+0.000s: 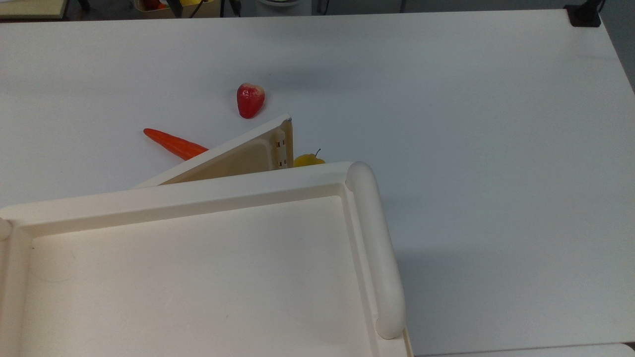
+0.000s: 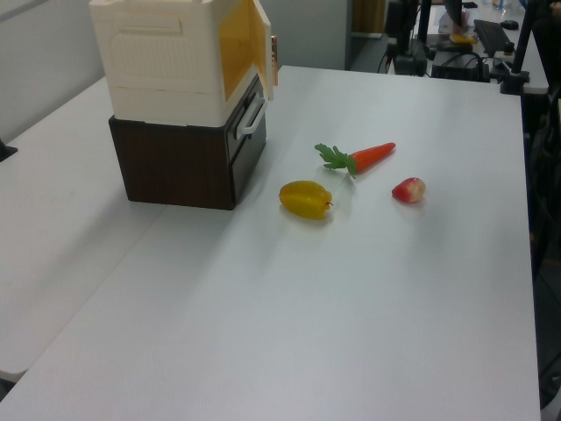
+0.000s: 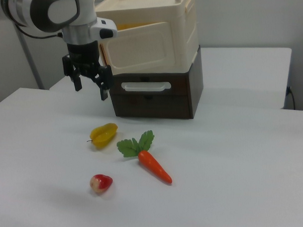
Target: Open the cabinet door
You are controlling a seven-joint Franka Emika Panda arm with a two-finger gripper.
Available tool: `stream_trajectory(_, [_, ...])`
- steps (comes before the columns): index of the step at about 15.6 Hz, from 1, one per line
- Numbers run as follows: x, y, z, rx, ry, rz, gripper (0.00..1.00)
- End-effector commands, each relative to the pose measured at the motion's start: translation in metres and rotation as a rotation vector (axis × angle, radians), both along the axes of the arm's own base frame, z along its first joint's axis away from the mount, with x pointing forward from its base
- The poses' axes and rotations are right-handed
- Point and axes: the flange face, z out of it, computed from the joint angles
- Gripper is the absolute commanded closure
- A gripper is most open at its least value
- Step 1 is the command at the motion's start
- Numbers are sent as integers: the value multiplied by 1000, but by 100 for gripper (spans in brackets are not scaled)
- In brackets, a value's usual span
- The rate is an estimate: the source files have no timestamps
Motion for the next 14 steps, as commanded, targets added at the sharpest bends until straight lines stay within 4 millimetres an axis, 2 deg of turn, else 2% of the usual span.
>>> stream_trajectory(1, [-15, -7, -9, -45, 73, -39, 0])
stream_trajectory(5, [-14, -12, -13, -103, 98, -198, 0])
stream_trajectory(8, [-7, -2, -24, -115, 96, -185, 0])
stream_trajectory(14, [-6, -10, -24, -120, 81, -200, 0])
